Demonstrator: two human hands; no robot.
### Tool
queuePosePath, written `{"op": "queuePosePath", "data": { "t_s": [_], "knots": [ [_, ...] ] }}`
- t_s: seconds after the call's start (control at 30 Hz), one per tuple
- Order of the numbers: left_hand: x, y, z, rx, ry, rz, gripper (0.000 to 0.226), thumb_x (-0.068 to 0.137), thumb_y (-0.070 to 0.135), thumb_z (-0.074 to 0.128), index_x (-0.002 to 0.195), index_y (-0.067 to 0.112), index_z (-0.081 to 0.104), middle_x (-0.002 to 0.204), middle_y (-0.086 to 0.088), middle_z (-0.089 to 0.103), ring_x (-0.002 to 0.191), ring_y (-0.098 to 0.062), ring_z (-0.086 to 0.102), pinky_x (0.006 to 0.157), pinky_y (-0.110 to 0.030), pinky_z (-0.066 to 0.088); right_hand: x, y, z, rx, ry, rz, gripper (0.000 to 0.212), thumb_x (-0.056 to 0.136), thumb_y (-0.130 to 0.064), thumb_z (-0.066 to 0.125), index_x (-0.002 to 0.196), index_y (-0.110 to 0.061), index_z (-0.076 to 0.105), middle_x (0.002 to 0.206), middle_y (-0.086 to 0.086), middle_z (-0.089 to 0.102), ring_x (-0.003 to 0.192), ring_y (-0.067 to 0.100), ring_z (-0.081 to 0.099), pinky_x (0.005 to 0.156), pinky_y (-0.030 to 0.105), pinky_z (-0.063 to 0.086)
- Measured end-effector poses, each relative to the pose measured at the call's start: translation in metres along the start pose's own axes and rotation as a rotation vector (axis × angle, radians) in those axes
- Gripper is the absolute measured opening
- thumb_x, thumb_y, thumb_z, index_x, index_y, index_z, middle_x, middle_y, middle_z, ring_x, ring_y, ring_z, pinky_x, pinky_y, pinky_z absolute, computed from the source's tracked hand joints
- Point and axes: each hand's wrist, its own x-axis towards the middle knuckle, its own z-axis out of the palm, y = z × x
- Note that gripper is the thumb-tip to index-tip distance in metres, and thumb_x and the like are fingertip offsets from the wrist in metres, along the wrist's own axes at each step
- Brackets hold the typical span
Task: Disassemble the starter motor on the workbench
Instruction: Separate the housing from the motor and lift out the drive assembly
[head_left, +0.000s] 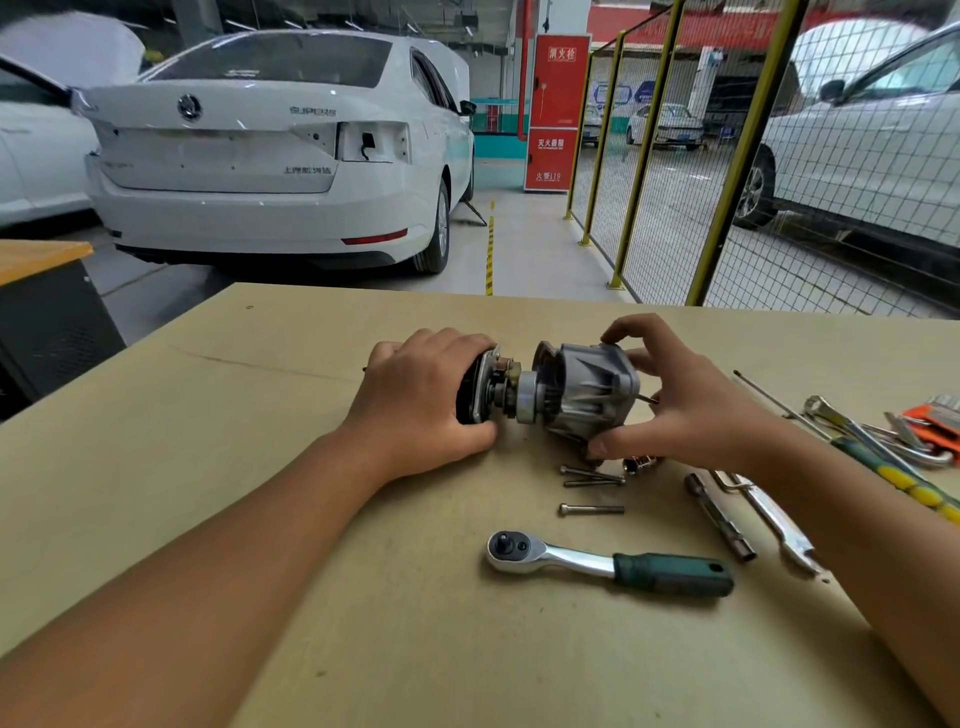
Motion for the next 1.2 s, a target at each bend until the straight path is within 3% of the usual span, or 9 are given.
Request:
{"op": "queuePosePath", "data": {
  "t_s": [0.2, 0.43, 0.57, 0.63, 0.77, 0.9, 0.97, 1.07, 1.2],
  "knots": [
    [0.0, 0.0, -0.001, -0.001, -0.023, 0.012, 0.076, 0.069, 0.059, 0.064, 0.14, 0.036, 0.051, 0.121, 0.012, 0.061, 0.112, -0.017, 0.055, 0.09, -0.04, 0.039, 0.001, 0.014, -0.014, 0.014, 0.013, 0.033, 0.093, 0.043, -0.054, 0.092, 0.123, -0.055, 0.045, 0.12, -0.027, 0.062, 0.12, -0.01, 0.052, 0.087, 0.032, 0.048],
    [-0.001, 0.0, -0.003, -0.012, -0.012, 0.039, 0.07, 0.069, 0.058, 0.064, 0.136, 0.038, 0.056, 0.12, 0.012, 0.063, 0.11, -0.017, 0.056, 0.087, -0.039, 0.037, 0.003, 0.02, -0.025, -0.034, -0.019, 0.011, 0.091, 0.044, -0.062, 0.092, 0.123, -0.058, 0.048, 0.116, -0.046, 0.055, 0.111, -0.027, 0.046, 0.083, 0.021, 0.041],
    [-0.001, -0.002, -0.005, -0.104, 0.008, 0.027, 0.067, 0.067, 0.053, 0.068, 0.131, 0.036, 0.061, 0.115, 0.013, 0.066, 0.108, -0.016, 0.057, 0.089, -0.041, 0.041, 0.004, 0.027, -0.028, -0.067, -0.002, 0.038, 0.087, 0.047, -0.056, 0.093, 0.121, -0.062, 0.048, 0.109, -0.036, 0.063, 0.107, -0.029, 0.046, 0.082, 0.021, 0.04],
    [-0.001, -0.003, -0.006, -0.161, 0.009, 0.017, 0.067, 0.065, 0.051, 0.071, 0.13, 0.036, 0.063, 0.113, 0.014, 0.068, 0.107, -0.016, 0.058, 0.092, -0.044, 0.044, 0.003, 0.033, -0.031, -0.074, -0.001, 0.053, 0.086, 0.051, -0.052, 0.095, 0.124, -0.061, 0.049, 0.113, -0.03, 0.062, 0.108, -0.026, 0.048, 0.082, 0.021, 0.041],
    [0.002, -0.007, -0.011, -0.322, 0.045, -0.03, 0.066, 0.063, 0.045, 0.079, 0.126, 0.032, 0.068, 0.112, 0.013, 0.071, 0.103, -0.015, 0.062, 0.094, -0.046, 0.051, 0.001, 0.045, -0.036, -0.108, -0.025, 0.128, 0.088, 0.053, -0.063, 0.088, 0.132, -0.044, 0.055, 0.121, -0.022, 0.059, 0.112, 0.001, 0.054, 0.083, 0.028, 0.045],
    [0.004, -0.021, -0.014, -0.587, 0.089, -0.154, 0.064, 0.06, 0.025, 0.099, 0.116, 0.035, 0.072, 0.104, 0.02, 0.072, 0.096, -0.001, 0.068, 0.091, -0.02, 0.053, 0.003, 0.046, -0.042, -0.183, -0.087, 0.183, 0.056, 0.054, -0.074, 0.078, 0.101, -0.048, 0.062, 0.104, -0.019, 0.065, 0.1, 0.001, 0.058, 0.073, 0.021, 0.043],
    [0.005, -0.026, -0.015, -0.653, 0.081, -0.168, 0.063, 0.058, 0.02, 0.1, 0.111, 0.038, 0.073, 0.102, 0.023, 0.072, 0.093, 0.002, 0.068, 0.086, -0.012, 0.051, 0.005, 0.044, -0.047, -0.274, -0.115, 0.21, 0.062, 0.051, -0.08, 0.07, 0.102, -0.046, 0.059, 0.101, -0.019, 0.065, 0.094, 0.002, 0.058, 0.072, 0.021, 0.042],
    [0.008, -0.029, -0.019, -0.73, 0.058, -0.177, 0.065, 0.052, 0.022, 0.102, 0.109, 0.037, 0.075, 0.103, 0.016, 0.075, 0.094, -0.003, 0.071, 0.088, -0.016, 0.053, 0.006, 0.039, -0.056, -0.461, -0.192, 0.276, 0.074, 0.052, -0.082, 0.069, 0.114, -0.043, 0.059, 0.103, -0.015, 0.066, 0.095, 0.005, 0.058, 0.078, 0.028, 0.047],
    [0.012, -0.037, -0.027, -0.874, 0.055, -0.206, 0.063, 0.048, 0.035, 0.094, 0.109, 0.032, 0.077, 0.106, 0.006, 0.078, 0.098, -0.012, 0.073, 0.091, -0.022, 0.055, 0.004, 0.033, -0.067, -0.596, -0.198, 0.281, 0.059, 0.064, -0.064, 0.082, 0.115, -0.037, 0.067, 0.099, -0.018, 0.062, 0.096, 0.007, 0.06, 0.077, 0.026, 0.046]
  ]
}}
